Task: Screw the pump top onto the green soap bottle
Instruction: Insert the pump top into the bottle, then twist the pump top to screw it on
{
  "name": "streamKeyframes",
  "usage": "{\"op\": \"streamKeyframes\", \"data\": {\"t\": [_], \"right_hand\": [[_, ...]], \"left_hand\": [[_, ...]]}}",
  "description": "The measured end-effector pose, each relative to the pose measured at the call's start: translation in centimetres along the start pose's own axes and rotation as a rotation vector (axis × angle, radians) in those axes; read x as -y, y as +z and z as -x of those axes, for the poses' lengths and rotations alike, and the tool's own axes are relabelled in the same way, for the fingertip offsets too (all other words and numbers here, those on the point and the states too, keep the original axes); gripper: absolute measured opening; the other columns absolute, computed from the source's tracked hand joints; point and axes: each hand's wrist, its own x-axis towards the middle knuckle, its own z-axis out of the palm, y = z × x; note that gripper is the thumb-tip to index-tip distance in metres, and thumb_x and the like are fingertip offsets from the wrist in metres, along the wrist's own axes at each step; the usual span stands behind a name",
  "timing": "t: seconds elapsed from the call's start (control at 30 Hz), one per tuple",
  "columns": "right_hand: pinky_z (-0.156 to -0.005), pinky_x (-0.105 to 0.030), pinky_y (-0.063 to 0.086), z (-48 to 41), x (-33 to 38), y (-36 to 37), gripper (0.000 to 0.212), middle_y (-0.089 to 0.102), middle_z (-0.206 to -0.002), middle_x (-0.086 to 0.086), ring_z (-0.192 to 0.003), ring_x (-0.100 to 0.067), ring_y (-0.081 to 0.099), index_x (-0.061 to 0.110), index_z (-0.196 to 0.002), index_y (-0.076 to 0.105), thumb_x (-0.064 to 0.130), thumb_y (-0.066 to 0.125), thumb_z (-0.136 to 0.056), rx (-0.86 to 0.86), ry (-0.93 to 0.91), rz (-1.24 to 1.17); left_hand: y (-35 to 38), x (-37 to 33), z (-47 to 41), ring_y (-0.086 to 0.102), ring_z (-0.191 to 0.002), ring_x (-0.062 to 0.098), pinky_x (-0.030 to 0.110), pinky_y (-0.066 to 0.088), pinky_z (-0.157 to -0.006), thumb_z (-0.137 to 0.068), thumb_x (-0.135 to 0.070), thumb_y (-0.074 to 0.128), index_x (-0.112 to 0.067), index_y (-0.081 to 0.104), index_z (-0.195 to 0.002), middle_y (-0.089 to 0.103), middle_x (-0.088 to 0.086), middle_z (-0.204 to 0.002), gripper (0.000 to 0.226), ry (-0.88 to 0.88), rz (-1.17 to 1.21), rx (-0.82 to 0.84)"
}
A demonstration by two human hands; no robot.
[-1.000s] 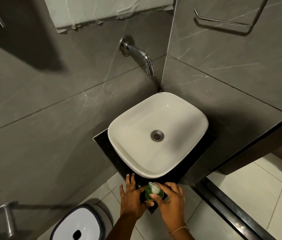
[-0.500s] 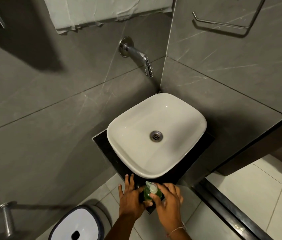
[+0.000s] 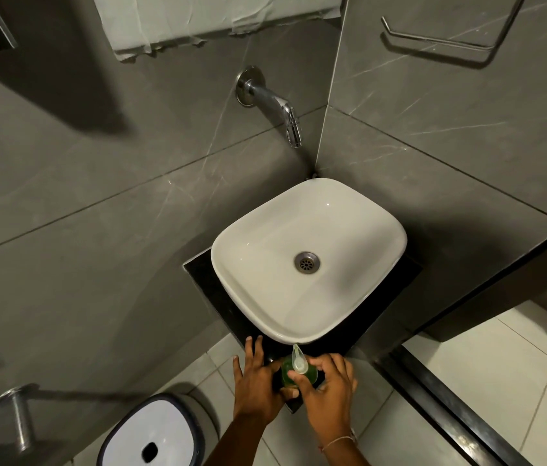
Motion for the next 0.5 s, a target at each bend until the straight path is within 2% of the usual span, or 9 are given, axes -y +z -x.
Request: {"op": "streamKeyframes", "data": {"t": [0.13,0.2,0.3,0.5], "right_hand": [[-0.081,-0.035,0.031,0.0,0.0,-0.1,0.026,0.056,-0.087,0.014,-0.095,-0.014,0.047,0.033,-0.079,0.059,0.053,0.069,-0.065,0.001,-0.025,0.011],[-0.082,-0.034,0.031,0.0,-0.3,-0.4,0.024,0.057,-0.094,0.015,-0.101,-0.012,0.045,0.036,-0.09,0.061,0.053,0.063,-0.073,0.027,-0.092,0.054],[-0.088,-0.035,0.031,-0.2,-0.7,-1.0,0.03,0.056,-0.102,0.016,-0.109,-0.012,0.044,0.04,-0.109,0.063,0.051,0.051,-0.084,0.109,-0.195,0.162],[-0.09,-0.034,0.03,-0.2,-0.2,-1.7,0.034,0.055,-0.107,0.016,-0.112,-0.014,0.045,0.043,-0.12,0.057,0.047,0.042,-0.09,0.182,-0.223,0.207]], "left_hand": [[0.1,0.1,-0.1,-0.025,-0.143,0.023,0.056,-0.006,-0.118,-0.07,-0.058,0.07,-0.044,0.049,-0.128,-0.002,0.005,-0.162,0.064,0.001,-0.006,0.0],[0.2,0.1,-0.2,-0.025,-0.143,0.022,0.056,-0.006,-0.117,-0.068,-0.061,0.069,-0.044,0.049,-0.127,-0.002,0.005,-0.162,0.065,-0.004,-0.007,0.006],[0.1,0.2,-0.3,-0.024,-0.144,0.023,0.055,-0.006,-0.117,-0.066,-0.064,0.07,-0.043,0.051,-0.125,-0.002,0.005,-0.162,0.065,-0.002,-0.017,0.011],[-0.1,0.0,-0.2,-0.024,-0.144,0.023,0.056,-0.006,-0.117,-0.067,-0.063,0.07,-0.045,0.048,-0.127,-0.003,0.005,-0.162,0.066,-0.002,-0.013,0.02]]}}
